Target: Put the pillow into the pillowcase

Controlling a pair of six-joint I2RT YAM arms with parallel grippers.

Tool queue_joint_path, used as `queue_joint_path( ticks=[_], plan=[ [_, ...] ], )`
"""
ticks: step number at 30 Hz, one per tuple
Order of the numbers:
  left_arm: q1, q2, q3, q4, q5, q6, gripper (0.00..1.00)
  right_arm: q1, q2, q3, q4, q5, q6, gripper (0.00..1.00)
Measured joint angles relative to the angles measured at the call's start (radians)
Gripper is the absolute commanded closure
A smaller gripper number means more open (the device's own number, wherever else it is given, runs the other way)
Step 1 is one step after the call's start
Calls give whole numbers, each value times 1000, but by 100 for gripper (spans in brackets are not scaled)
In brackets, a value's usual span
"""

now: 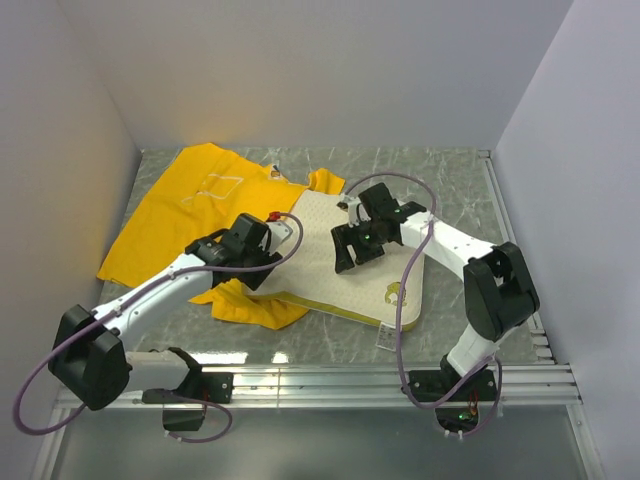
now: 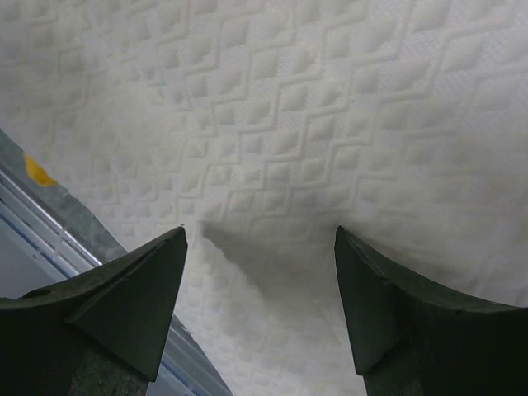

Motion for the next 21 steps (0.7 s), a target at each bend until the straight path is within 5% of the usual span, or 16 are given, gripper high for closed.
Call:
queue_joint_path(
  ticks=[3, 6, 9, 13, 15, 21],
  plan=[
    [0, 22, -5, -5, -33, -2, 45, 0, 0, -3, 1, -24, -3, 24],
    [0, 37, -9, -3, -58, 0, 72, 0, 5, -10, 7, -46, -4, 30],
    [0, 49, -8, 2, -53, -2, 99, -1, 21, -20, 20, -77, -10, 48],
    [0, 75, 30, -2, 25, -5, 100, -3, 52, -21, 31, -130, -4, 86],
    [-16, 93, 71, 5, 87, -21, 99, -3, 65, -21, 34, -169, 4, 97],
    [-196, 156, 176, 115, 286, -97, 100, -13, 107, -21, 38, -286, 41, 100]
  ],
)
